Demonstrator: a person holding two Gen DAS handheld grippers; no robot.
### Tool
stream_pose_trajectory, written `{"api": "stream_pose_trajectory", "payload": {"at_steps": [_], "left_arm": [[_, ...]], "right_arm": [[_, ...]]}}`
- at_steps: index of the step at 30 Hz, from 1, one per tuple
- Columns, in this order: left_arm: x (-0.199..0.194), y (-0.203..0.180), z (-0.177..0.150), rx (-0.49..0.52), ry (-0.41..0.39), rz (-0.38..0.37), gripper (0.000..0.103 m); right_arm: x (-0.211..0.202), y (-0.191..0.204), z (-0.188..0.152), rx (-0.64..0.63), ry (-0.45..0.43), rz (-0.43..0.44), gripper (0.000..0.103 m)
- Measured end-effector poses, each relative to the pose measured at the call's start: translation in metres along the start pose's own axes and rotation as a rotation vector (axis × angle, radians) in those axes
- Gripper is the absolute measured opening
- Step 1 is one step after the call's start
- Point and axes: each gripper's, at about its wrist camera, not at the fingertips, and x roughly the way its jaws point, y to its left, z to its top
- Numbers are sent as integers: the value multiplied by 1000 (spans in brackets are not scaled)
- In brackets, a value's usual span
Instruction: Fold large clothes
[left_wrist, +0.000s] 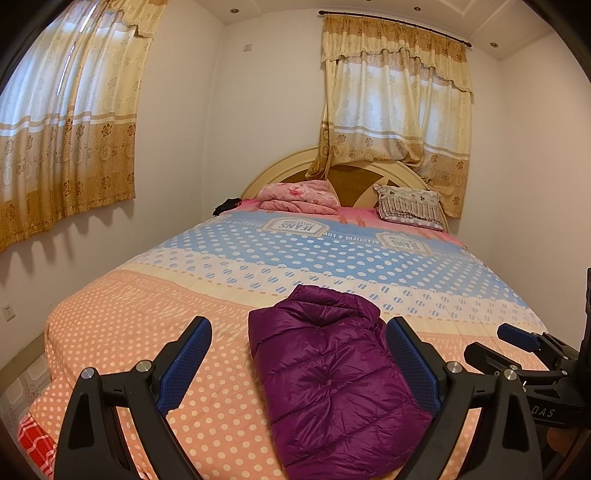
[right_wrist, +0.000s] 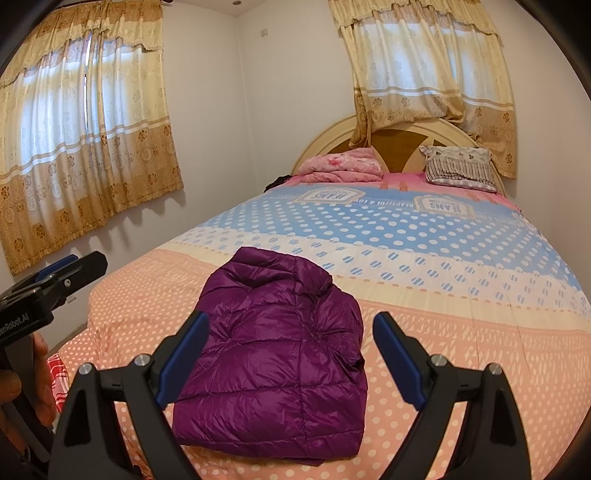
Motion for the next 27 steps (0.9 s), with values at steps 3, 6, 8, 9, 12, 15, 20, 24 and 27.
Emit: {"api": "stream_pose_trajectory", "payload": {"at_steps": [3,6,8,9,12,15,20,24,27], "left_arm": [[1,0,-1,-7,1,3,96],[1,0,0,-14,3,13,96],[2,0,0,-16,4,15,96],[2,-1,-1,-15,6,18,96],[2,-3,-1,-8,8,5,96],[3,-3,-1,-17,11,-1,96],[4,-4,0,-17,23,-8,96],[5,-6,-1,-10,30,-5,96],[5,-9,-2,6,28,5,96]], "right_arm": [[0,0,0,0,-1,1,92],[0,0,-1,-3,-2,2,92],[-1,1,-1,-5,-5,2,92],[0,0,-1,-6,-5,2,92],[0,1,-2,-5,-3,2,92],[0,0,-1,-6,-3,1,92],[-1,0,0,-5,-1,1,92],[0,0,0,-8,0,3,92],[0,1,0,-13,3,7,92]]}}
